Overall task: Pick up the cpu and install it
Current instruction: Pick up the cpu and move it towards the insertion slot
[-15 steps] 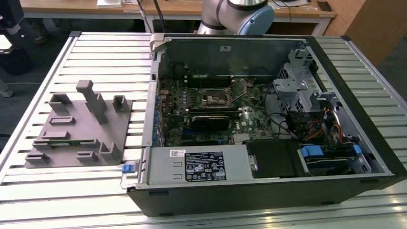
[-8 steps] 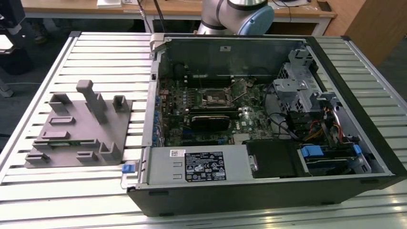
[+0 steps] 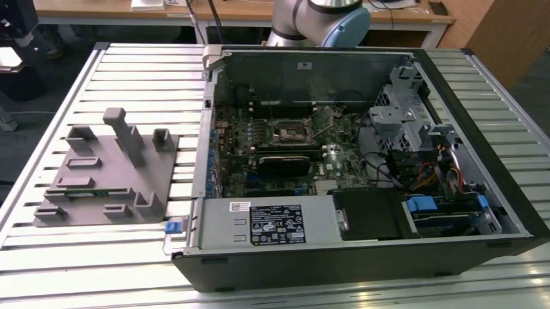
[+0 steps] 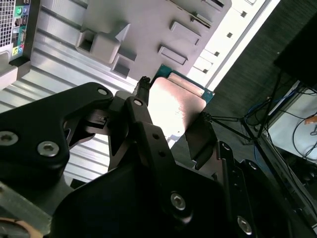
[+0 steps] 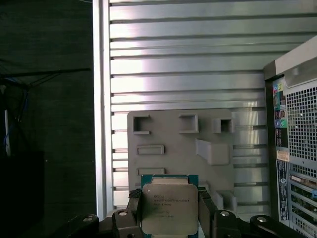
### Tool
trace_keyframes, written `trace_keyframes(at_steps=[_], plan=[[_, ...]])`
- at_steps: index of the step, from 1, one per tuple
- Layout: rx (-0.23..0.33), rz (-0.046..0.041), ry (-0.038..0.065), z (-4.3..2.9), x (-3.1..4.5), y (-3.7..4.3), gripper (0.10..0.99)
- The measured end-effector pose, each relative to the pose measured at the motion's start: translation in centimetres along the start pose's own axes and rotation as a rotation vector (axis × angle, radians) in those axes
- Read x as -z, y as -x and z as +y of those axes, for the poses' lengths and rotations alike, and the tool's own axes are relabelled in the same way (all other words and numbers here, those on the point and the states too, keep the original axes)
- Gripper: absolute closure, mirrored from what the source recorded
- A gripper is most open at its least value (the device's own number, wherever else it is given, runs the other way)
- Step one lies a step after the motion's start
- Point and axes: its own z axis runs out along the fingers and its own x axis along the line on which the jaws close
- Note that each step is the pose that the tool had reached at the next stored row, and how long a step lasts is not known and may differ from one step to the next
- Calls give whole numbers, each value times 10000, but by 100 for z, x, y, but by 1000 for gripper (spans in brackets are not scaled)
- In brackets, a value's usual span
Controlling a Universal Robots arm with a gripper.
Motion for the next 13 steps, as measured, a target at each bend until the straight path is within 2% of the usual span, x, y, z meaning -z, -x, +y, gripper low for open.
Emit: trace_keyframes(at_steps=[13], plan=[[0,0,0,6,-2,134,545]])
